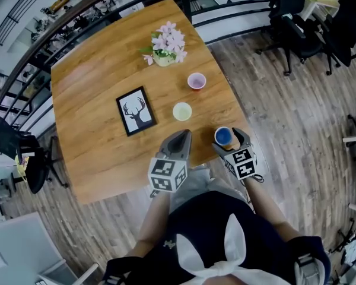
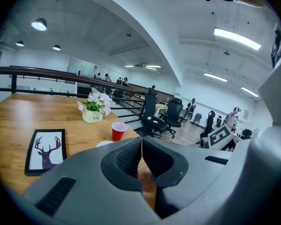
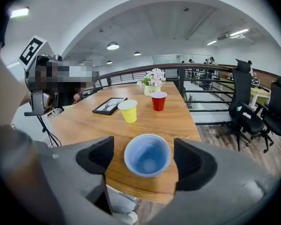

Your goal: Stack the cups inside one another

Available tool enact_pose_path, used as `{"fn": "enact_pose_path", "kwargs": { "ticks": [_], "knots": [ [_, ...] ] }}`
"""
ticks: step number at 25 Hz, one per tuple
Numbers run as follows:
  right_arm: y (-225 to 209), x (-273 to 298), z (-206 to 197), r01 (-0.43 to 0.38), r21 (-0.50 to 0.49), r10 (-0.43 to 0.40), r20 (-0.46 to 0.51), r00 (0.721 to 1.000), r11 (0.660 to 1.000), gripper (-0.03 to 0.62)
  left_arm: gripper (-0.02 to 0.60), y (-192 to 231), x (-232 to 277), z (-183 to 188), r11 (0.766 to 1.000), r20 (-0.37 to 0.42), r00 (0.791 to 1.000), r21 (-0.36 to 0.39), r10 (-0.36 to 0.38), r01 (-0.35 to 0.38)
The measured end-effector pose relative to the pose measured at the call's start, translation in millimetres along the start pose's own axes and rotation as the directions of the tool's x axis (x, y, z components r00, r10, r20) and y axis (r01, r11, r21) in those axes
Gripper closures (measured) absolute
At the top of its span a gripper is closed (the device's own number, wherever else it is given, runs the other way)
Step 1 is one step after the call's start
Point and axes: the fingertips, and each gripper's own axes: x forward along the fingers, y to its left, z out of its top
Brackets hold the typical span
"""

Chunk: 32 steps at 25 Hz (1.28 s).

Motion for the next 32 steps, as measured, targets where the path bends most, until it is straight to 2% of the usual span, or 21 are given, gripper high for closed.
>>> {"fn": "enact_pose_path", "kwargs": {
  "ticks": [12, 14, 16, 18, 24, 32],
  "knots": [
    [-4.3, 15.9, -14.3, 0.032, -0.037, -0.034, -0.059, 0.998, 0.999, 0.198, 0.563, 12.9, 18.6, -10.3, 0.999, -0.023, 0.999, -0.027, -0.029, 0.028],
    [-3.3, 17.1, -14.4, 0.027, -0.047, -0.030, -0.070, 0.997, 0.999, 0.208, 0.563, 16.8, 19.6, -10.3, 0.999, -0.024, 0.999, -0.027, -0.025, 0.025],
    [-2.2, 17.7, -14.6, 0.022, -0.052, -0.026, -0.078, 0.997, 0.998, 0.253, 0.563, 20.5, 19.7, -9.7, 0.999, -0.025, 0.999, -0.030, -0.022, 0.021],
    [-2.6, 18.6, -13.7, 0.020, -0.053, -0.024, -0.080, 0.996, 0.998, 0.253, 0.563, 23.2, 20.4, -8.3, 0.999, -0.022, 1.000, -0.033, -0.020, 0.020],
    [-1.3, 23.4, -8.8, 0.015, -0.064, -0.021, -0.085, 0.996, 0.998, 0.255, 0.563, 29.2, 20.5, -8.2, 0.999, -0.019, 1.000, -0.037, -0.018, 0.017],
    [7.8, 19.5, 18.4, 0.004, -0.114, -0.011, -0.059, 0.998, 0.993, 0.256, 0.563, 35.9, 13.1, -6.6, 0.999, -0.010, 1.000, -0.048, 0.002, -0.003]
  ]
}}
